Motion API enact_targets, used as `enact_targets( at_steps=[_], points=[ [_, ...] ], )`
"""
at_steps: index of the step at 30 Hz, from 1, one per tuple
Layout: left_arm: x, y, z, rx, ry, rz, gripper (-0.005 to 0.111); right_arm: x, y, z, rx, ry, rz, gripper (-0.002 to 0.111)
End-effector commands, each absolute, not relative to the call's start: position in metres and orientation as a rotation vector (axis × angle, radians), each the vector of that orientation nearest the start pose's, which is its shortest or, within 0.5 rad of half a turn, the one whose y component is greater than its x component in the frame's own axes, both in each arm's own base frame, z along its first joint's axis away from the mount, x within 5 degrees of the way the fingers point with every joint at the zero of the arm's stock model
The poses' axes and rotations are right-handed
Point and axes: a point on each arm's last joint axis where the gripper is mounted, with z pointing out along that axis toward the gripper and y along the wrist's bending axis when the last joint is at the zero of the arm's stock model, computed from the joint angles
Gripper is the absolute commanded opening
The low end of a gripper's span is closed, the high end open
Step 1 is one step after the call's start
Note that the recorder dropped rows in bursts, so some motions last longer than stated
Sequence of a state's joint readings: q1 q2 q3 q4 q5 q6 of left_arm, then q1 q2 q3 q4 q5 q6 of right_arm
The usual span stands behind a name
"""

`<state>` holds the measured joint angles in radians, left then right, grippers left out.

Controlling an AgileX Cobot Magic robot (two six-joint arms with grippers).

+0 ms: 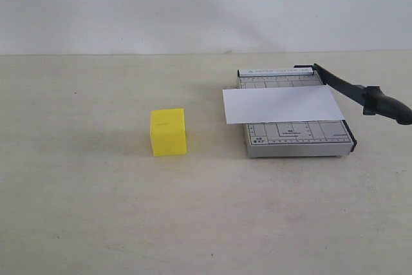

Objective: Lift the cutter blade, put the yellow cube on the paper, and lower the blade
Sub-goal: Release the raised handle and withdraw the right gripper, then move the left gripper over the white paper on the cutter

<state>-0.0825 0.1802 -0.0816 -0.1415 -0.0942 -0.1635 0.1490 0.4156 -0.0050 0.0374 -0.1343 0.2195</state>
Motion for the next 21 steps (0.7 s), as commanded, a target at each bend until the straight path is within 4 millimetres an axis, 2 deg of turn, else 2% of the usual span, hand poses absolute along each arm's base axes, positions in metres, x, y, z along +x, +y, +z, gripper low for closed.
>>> enact_targets(
  at_steps=[1,5,10,14,17,21],
  points=[
    [0.089,-0.006,0.257,-0.18,1.505,-0.292,0.023,0.09,0.013,0.195,0.096,1.771,0.288,0.0],
    [0.115,-0.015,0.279,-0.054,1.559,-0.264,0.026,0.09,0.013,0.195,0.096,1.771,0.288,0.0],
    [0.155,-0.051,0.294,0.231,1.56,-0.402,0.025,0.09,0.013,0.195,0.096,1.771,0.288,0.0],
    [0.197,-0.073,0.284,0.312,1.683,-0.456,0.025,0.09,0.013,0.195,0.096,1.768,0.288,0.0],
    [0.221,-0.086,0.274,0.357,1.739,-0.468,0.025,0.088,0.013,0.196,0.096,1.753,0.29,0.0],
    [0.253,-0.104,0.264,0.411,1.75,-0.523,0.025,0.087,0.013,0.198,0.101,1.735,0.297,0.0]
  ],
)
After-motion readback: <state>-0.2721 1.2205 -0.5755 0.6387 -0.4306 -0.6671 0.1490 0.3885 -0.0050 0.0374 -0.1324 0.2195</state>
